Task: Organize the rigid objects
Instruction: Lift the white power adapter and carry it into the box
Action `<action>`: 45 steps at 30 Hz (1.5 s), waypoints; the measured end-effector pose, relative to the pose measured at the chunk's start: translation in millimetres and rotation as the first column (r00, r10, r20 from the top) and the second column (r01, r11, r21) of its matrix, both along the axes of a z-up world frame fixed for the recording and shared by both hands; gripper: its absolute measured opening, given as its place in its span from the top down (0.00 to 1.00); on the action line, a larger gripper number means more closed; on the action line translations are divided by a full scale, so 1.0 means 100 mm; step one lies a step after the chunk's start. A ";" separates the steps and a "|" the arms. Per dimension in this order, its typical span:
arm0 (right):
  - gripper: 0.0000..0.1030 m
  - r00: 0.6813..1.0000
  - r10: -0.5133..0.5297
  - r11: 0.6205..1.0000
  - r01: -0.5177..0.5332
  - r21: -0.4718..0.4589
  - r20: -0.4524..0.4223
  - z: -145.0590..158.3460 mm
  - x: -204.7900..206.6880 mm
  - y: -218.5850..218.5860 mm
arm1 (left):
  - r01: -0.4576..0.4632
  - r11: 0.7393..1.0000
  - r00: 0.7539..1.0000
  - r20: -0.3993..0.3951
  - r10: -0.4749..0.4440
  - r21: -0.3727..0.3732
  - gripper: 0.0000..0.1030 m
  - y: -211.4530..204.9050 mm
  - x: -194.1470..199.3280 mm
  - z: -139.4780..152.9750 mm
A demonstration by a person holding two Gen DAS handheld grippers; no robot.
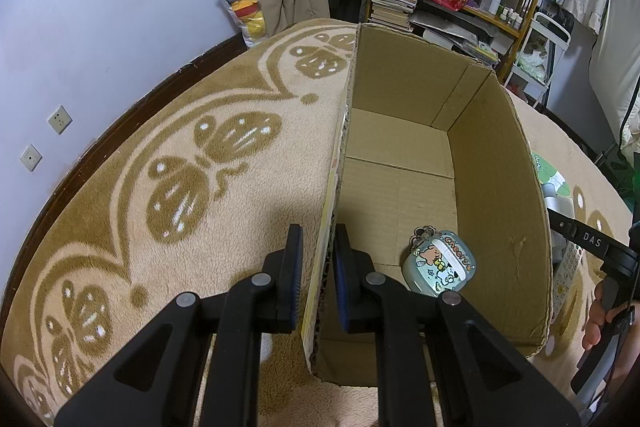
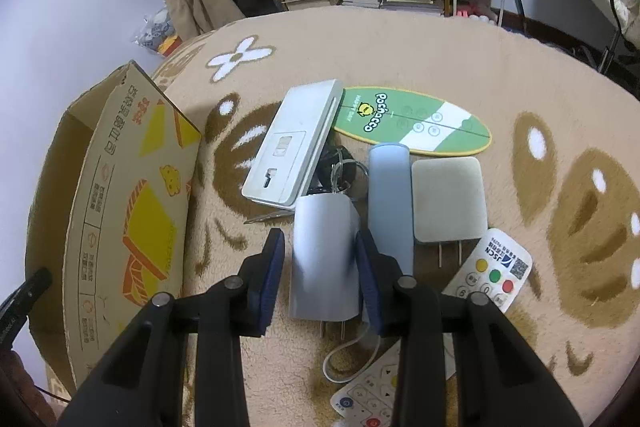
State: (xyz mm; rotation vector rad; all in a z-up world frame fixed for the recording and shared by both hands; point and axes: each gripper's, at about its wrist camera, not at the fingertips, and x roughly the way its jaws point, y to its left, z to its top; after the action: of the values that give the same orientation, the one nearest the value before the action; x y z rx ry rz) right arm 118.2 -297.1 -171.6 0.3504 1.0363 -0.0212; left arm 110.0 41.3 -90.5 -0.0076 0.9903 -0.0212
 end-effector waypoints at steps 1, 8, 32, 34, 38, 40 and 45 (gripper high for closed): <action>0.62 1.000 0.001 1.000 -0.001 0.003 -0.004 -0.01 0.01 0.00 | 0.000 1.000 1.000 0.001 0.000 0.000 0.87 0.00 0.00 0.00; 0.69 1.000 0.017 0.998 -0.018 -0.060 -0.019 -0.05 0.04 0.09 | 0.000 1.000 1.000 0.001 0.000 0.001 0.87 0.00 0.00 0.00; 0.70 0.987 0.087 0.983 -0.063 -0.174 0.138 0.50 -0.10 0.46 | 0.000 1.000 1.000 0.000 0.000 0.000 0.87 0.01 0.00 0.00; 0.70 0.982 0.099 0.982 -0.070 -0.175 0.163 0.59 -0.12 0.51 | 0.000 1.000 1.000 0.000 0.000 0.000 0.87 0.01 0.01 0.00; 0.70 0.968 0.128 0.980 -0.090 -0.177 0.218 0.78 -0.15 0.63 | 0.000 1.000 1.000 0.000 0.000 0.000 0.87 0.01 0.00 0.00; 0.70 0.959 0.142 0.980 -0.101 -0.173 0.246 0.87 -0.17 0.68 | 0.000 1.000 1.000 0.000 0.000 0.000 0.87 0.01 0.01 -0.01; 0.70 0.935 0.172 0.978 -0.125 -0.165 0.311 1.07 -0.22 0.80 | 0.000 1.000 1.000 0.000 0.000 0.000 0.87 0.01 0.01 -0.01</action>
State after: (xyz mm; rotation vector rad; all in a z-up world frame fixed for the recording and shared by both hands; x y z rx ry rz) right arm 96.3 -217.1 -64.5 0.1362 0.7268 0.0959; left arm 110.6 42.2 -91.1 -0.0075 0.9902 -0.0210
